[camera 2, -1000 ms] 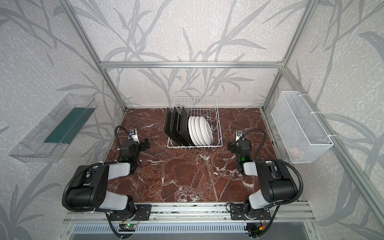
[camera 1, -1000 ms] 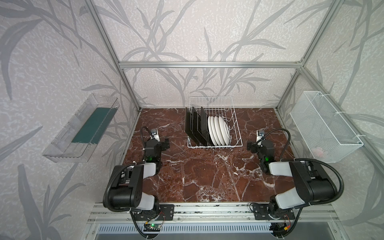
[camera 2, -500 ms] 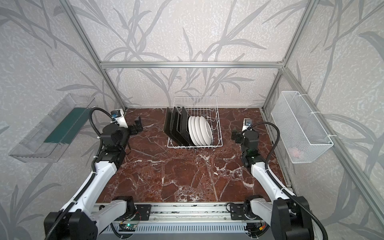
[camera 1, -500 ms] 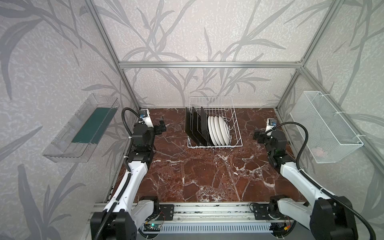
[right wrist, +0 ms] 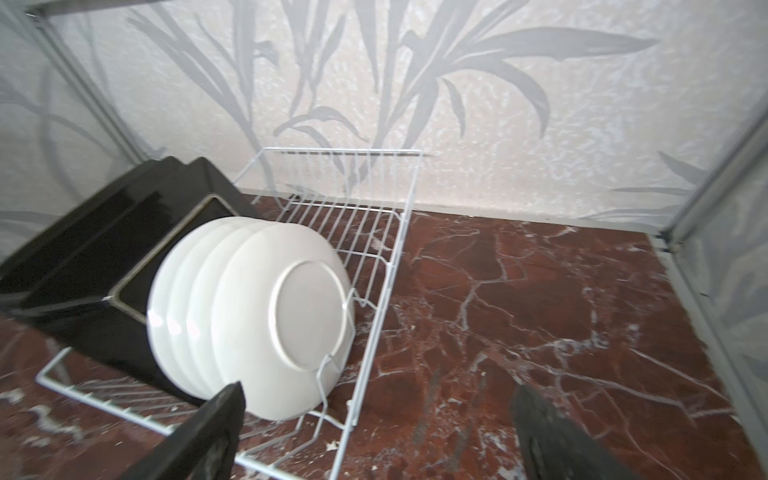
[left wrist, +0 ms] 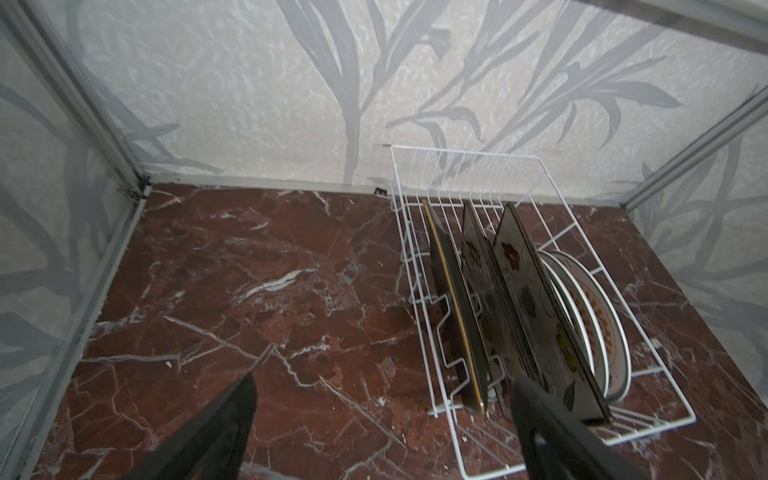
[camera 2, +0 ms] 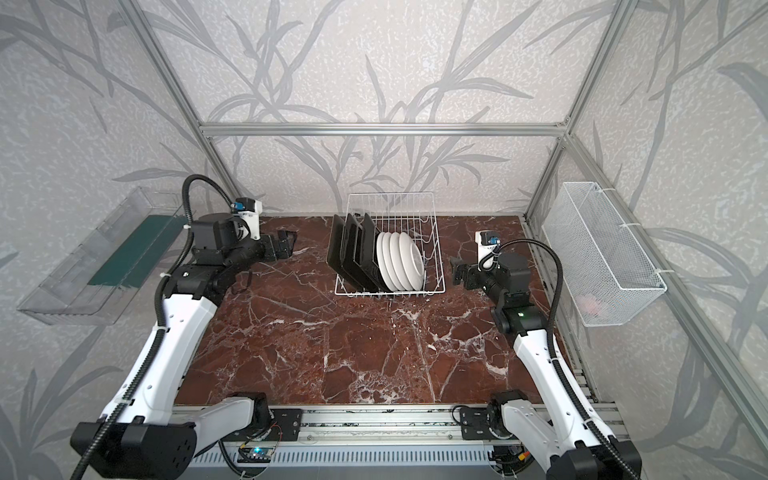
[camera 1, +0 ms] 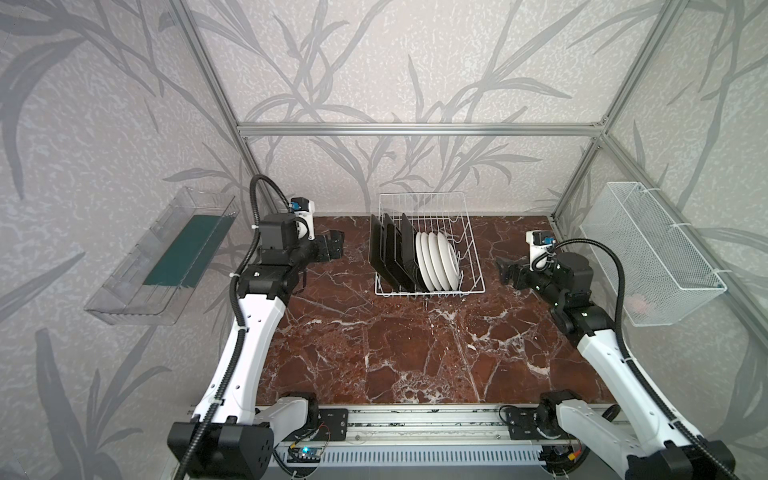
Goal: Unload the plates from the dish rack
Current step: 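Raise both arms and move the left gripper toward the dark plates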
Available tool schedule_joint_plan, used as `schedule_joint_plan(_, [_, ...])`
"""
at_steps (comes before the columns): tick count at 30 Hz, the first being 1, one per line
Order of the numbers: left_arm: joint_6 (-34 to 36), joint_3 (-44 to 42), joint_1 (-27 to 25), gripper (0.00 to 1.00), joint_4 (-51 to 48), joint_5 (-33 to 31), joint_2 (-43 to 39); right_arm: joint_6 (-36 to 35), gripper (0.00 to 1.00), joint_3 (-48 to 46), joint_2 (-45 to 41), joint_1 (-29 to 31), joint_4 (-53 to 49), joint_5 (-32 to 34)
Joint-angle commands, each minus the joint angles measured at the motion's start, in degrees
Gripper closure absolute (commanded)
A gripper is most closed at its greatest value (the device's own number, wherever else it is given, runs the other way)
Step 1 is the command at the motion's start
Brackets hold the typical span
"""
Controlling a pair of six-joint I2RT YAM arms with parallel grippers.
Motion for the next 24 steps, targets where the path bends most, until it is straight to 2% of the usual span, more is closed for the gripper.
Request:
schedule_joint_plan(1, [2.36,3.99,-3.4,0.05,-11.08,1.35,2.76,1.2,0.01,2.72,-0.49,0.09,-3.79,-11.36])
schedule_joint_plan(5, [2.83,6.44,-6.71,0.06,-13.86,-0.76,7.01,0.66,0.01,4.32,-0.47,0.18,-5.08,-14.24])
schedule_joint_plan(10, [1.16,10.37,-7.39,0.12,-18.13,-2.21,12.24,0.87,0.01,4.34,-0.81,0.18,-4.43,-17.38])
schedule_joint_plan(24, [0.27,16.76,-7.39,0.24,-18.7,4.73,22.9,2.77,0.01,0.28,-0.91,0.35,-1.96,-19.73])
